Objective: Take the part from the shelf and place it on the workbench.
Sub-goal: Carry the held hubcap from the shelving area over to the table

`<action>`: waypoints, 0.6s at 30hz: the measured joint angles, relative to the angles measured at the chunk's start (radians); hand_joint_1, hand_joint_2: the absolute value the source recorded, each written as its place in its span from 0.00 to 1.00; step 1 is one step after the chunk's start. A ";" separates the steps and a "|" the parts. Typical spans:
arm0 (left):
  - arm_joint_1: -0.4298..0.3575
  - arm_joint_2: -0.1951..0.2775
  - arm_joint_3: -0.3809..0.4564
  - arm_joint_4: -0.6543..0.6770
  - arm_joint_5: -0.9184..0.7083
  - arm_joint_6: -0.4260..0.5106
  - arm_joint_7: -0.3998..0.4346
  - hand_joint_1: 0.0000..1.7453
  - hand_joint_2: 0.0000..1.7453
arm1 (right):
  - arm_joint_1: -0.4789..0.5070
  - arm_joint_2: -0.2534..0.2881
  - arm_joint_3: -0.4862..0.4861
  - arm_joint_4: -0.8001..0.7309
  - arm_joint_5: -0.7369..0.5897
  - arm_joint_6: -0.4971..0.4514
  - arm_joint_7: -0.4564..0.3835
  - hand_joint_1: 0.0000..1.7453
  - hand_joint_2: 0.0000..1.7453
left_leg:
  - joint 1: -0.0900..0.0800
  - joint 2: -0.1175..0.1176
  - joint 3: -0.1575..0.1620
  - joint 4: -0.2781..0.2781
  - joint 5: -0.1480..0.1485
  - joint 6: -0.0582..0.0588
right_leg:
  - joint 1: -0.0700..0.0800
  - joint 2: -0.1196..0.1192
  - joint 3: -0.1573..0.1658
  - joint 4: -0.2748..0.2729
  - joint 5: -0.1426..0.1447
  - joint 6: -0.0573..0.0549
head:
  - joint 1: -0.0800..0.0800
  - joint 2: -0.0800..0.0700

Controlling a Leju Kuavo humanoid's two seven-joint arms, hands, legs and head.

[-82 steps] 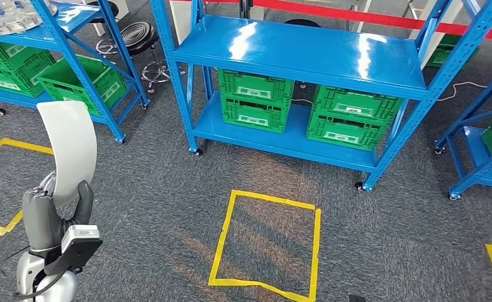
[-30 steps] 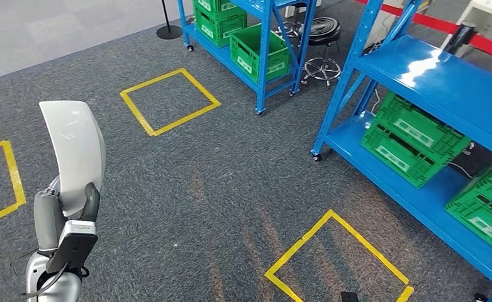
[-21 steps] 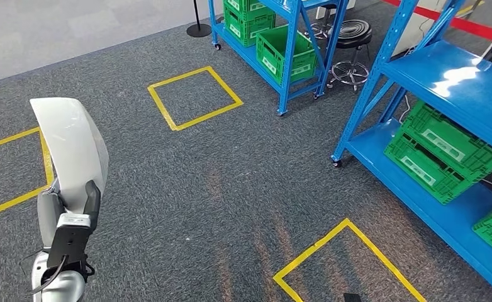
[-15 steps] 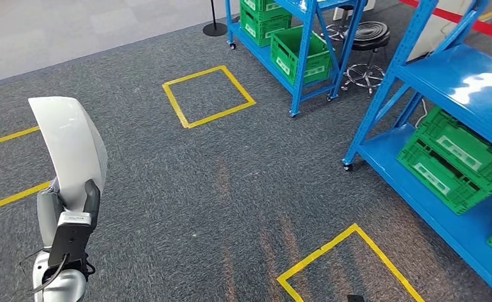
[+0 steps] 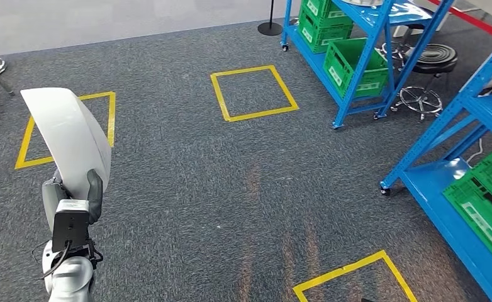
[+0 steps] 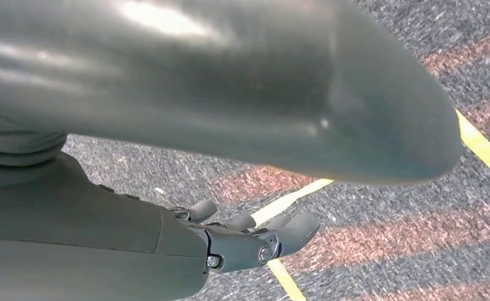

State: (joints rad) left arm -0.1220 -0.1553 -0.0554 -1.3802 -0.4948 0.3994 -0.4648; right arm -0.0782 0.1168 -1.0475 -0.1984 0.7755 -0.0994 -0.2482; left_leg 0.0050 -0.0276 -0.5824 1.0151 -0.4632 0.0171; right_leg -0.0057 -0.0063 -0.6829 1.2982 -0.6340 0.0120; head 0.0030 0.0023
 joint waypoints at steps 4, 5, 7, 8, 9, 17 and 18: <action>-0.005 0.000 -0.002 0.016 0.001 0.014 -0.008 1.00 1.00 | 0.001 -0.001 -0.020 0.000 -0.008 -0.006 -0.001 0.00 0.00 | 0.005 -0.060 -0.003 0.009 0.001 -0.011 | -0.013 0.034 0.062 -0.147 0.103 0.005 | 0.000 0.000; -0.007 0.000 -0.003 0.017 -0.004 0.019 -0.006 1.00 1.00 | 0.000 -0.001 -0.023 0.000 -0.010 -0.002 -0.001 0.00 0.00 | 0.006 -0.074 -0.006 0.013 0.000 -0.018 | -0.016 0.054 0.089 -0.207 0.125 0.005 | 0.000 0.000; -0.010 0.000 -0.003 0.019 -0.012 0.028 -0.001 1.00 1.00 | -0.002 -0.001 -0.032 0.000 -0.020 0.014 0.000 0.00 0.00 | 0.007 -0.096 -0.014 0.015 0.002 -0.034 | -0.015 0.075 0.110 -0.259 0.134 0.002 | 0.000 0.000; -0.011 0.001 -0.004 0.020 -0.014 0.030 0.001 1.00 1.00 | -0.004 -0.001 -0.038 0.000 -0.026 0.023 0.000 0.00 0.00 | 0.008 -0.107 -0.018 0.012 0.005 -0.043 | -0.011 0.065 0.111 -0.260 0.135 -0.004 | 0.000 0.000; -0.010 0.003 -0.004 0.021 -0.016 0.032 0.002 1.00 1.00 | -0.006 -0.001 -0.043 0.000 -0.030 0.030 0.000 0.00 0.00 | 0.011 -0.114 -0.021 0.009 0.008 -0.050 | -0.010 0.052 0.111 -0.263 0.138 -0.012 | 0.000 0.000; -0.001 0.009 -0.004 0.027 -0.033 0.069 -0.003 1.00 1.00 | -0.005 -0.001 -0.055 0.000 -0.026 0.032 -0.005 0.00 0.00 | 0.005 0.023 -0.136 0.278 -0.116 -0.061 | 0.000 -0.054 0.112 -0.275 0.144 -0.045 | -0.010 0.000; 0.001 0.009 -0.004 0.026 -0.037 0.078 -0.002 1.00 1.00 | -0.005 -0.001 -0.055 0.000 -0.024 0.029 -0.003 0.00 0.00 | 0.004 0.032 -0.104 0.224 -0.087 -0.057 | 0.001 -0.067 0.114 -0.275 0.143 -0.044 | -0.011 0.000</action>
State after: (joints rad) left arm -0.1208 -0.1459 -0.0599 -1.3538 -0.5318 0.4777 -0.4666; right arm -0.0834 0.1162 -1.1026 -0.1984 0.7511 -0.0700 -0.2512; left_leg 0.0089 0.0042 -0.6860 1.2388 -0.5504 -0.0402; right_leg -0.0045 -0.0738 -0.5685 1.0237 -0.4915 -0.0322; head -0.0076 0.0023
